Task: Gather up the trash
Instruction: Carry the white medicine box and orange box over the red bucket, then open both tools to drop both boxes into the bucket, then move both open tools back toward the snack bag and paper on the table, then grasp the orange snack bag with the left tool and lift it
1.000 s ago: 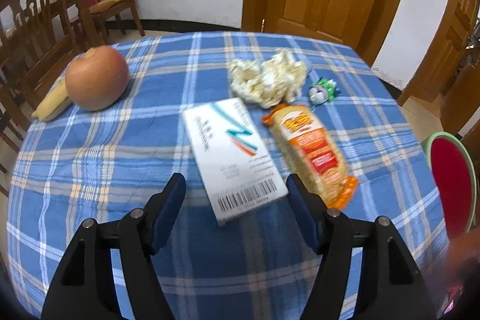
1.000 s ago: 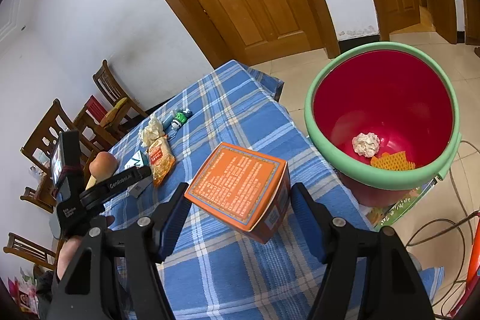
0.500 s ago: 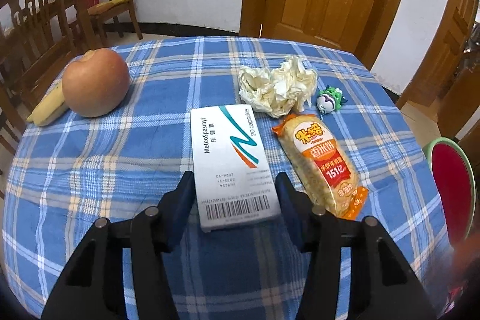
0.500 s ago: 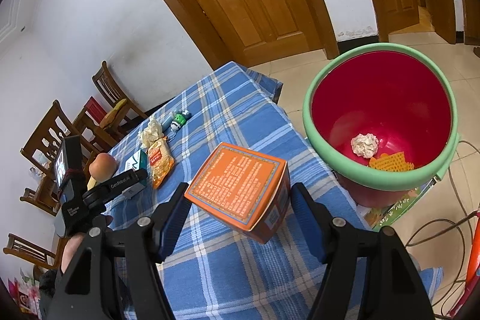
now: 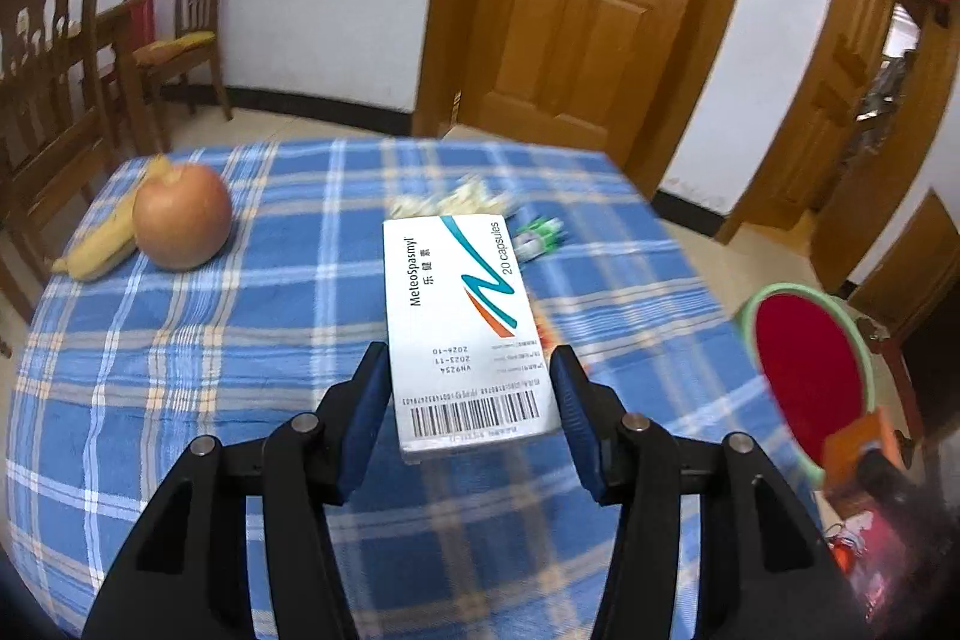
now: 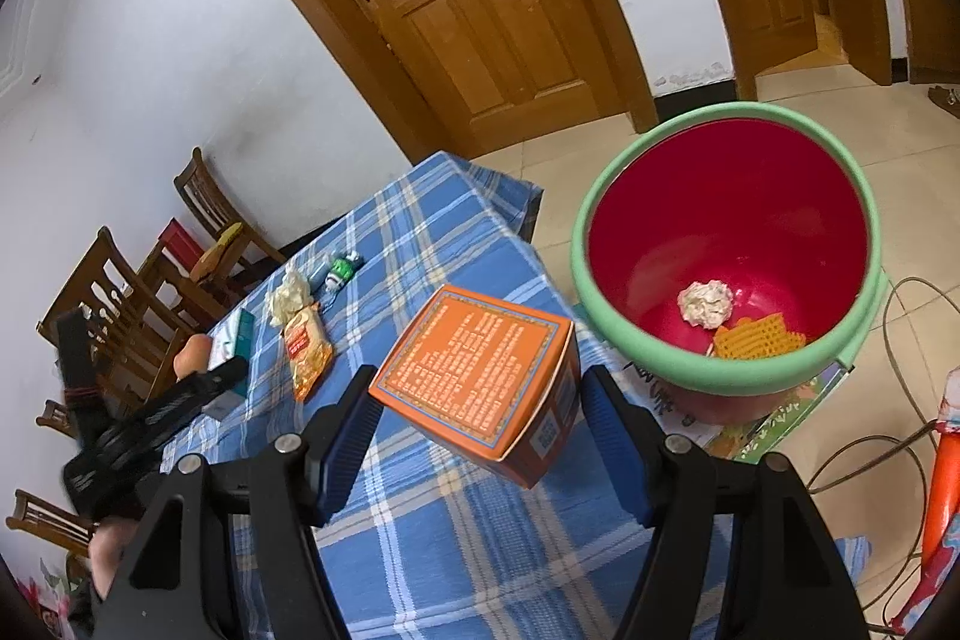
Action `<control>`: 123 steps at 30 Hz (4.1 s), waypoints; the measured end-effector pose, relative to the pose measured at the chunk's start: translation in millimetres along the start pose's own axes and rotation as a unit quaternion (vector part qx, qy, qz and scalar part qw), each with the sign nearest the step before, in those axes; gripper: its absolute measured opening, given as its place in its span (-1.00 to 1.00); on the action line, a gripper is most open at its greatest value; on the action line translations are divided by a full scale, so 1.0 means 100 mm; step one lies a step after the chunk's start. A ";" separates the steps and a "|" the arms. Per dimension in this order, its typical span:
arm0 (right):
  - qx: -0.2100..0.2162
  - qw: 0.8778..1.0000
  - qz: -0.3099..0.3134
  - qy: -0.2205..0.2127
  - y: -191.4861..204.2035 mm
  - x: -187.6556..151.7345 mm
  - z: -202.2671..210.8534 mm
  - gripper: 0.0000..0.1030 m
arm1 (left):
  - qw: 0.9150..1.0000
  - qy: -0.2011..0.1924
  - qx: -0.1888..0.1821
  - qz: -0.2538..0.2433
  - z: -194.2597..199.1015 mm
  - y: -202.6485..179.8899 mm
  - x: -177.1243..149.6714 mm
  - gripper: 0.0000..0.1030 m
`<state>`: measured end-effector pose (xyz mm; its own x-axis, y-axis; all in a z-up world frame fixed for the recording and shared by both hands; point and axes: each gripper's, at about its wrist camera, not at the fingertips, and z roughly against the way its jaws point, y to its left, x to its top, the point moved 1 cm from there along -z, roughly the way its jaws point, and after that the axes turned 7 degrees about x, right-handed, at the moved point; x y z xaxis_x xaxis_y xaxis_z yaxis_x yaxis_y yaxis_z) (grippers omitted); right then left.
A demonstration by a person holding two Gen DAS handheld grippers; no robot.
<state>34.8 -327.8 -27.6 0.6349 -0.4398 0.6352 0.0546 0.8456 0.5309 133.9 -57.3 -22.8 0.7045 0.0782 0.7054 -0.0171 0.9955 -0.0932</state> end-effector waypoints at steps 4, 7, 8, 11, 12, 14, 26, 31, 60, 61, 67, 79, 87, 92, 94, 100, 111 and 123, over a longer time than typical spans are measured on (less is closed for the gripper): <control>-0.007 1.000 -0.005 -0.012 -0.06 0.05 0.09 0.37 | 0.999 -0.017 -0.029 -0.014 0.19 -0.19 0.06 0.06; -0.011 1.000 -0.008 -0.022 -0.10 0.09 0.16 0.37 | 0.998 -0.023 -0.048 -0.024 0.27 -0.31 0.10 0.06; -0.013 1.000 -0.010 -0.024 -0.11 0.10 0.17 0.37 | 0.998 -0.026 -0.054 -0.029 0.30 -0.38 0.12 0.06; -0.018 0.999 -0.016 -0.030 -0.18 0.14 0.21 0.37 | 0.996 -0.026 -0.070 -0.039 0.33 -0.53 0.13 0.06; -0.020 0.999 -0.018 -0.032 -0.21 0.15 0.23 0.37 | 0.996 -0.024 -0.077 -0.044 0.33 -0.59 0.13 0.06; -0.026 0.999 -0.022 -0.036 -0.28 0.18 0.26 0.37 | 0.995 -0.023 -0.087 -0.052 0.34 -0.71 0.13 0.06; -0.068 0.995 -0.051 -0.058 -0.73 0.37 0.38 0.37 | 0.982 -0.003 -0.145 -0.117 0.24 -1.56 0.08 0.06; -0.086 0.993 -0.061 -0.060 -0.89 0.43 0.39 0.37 | 0.977 0.004 -0.164 -0.137 0.15 -1.87 0.04 0.05; -0.126 0.986 -0.090 -0.057 -1.39 0.62 0.28 0.38 | 0.964 0.065 -0.170 -0.194 -0.37 -2.61 -0.22 0.10; -0.126 0.986 -0.090 -0.057 -1.39 0.63 0.27 0.39 | 0.965 0.065 -0.168 -0.192 -0.38 -2.59 -0.21 0.10; -0.126 0.987 -0.082 -0.061 -1.38 0.63 0.27 0.49 | 0.969 0.062 -0.158 -0.178 -0.35 -2.48 -0.16 0.10; -0.115 0.988 -0.073 -0.077 -1.19 0.61 0.39 0.55 | 0.976 0.045 -0.151 -0.152 -0.16 -2.18 -0.06 0.10; -0.103 0.989 -0.059 -0.082 -0.95 0.54 0.45 0.62 | 0.980 0.033 -0.142 -0.135 0.02 -1.89 -0.02 0.10; -0.098 0.991 -0.047 -0.079 -0.76 0.47 0.45 0.65 | 0.984 0.024 -0.131 -0.122 0.13 -1.64 0.00 0.10; -0.095 0.992 -0.043 -0.077 -0.70 0.47 0.44 0.67 | 0.985 0.022 -0.126 -0.115 0.16 -1.55 0.01 0.10; -0.085 0.994 -0.028 -0.065 -0.50 0.38 0.39 0.67 | 0.989 0.013 -0.110 -0.093 0.23 -1.22 0.03 0.11; -0.070 0.996 -0.007 -0.051 -0.20 0.26 0.30 0.68 | 0.996 0.000 -0.072 -0.049 0.29 -0.61 0.08 0.13; -0.059 0.998 0.002 -0.038 -0.07 0.19 0.19 0.69 | 0.999 0.022 -0.015 -0.023 0.01 -0.18 0.06 0.20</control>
<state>31.3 -347.5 -8.5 0.5753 -0.4536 0.6806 0.1448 0.8755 0.4611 137.6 -74.6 -16.0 0.7344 0.0293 0.6781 0.0368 0.9959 -0.0829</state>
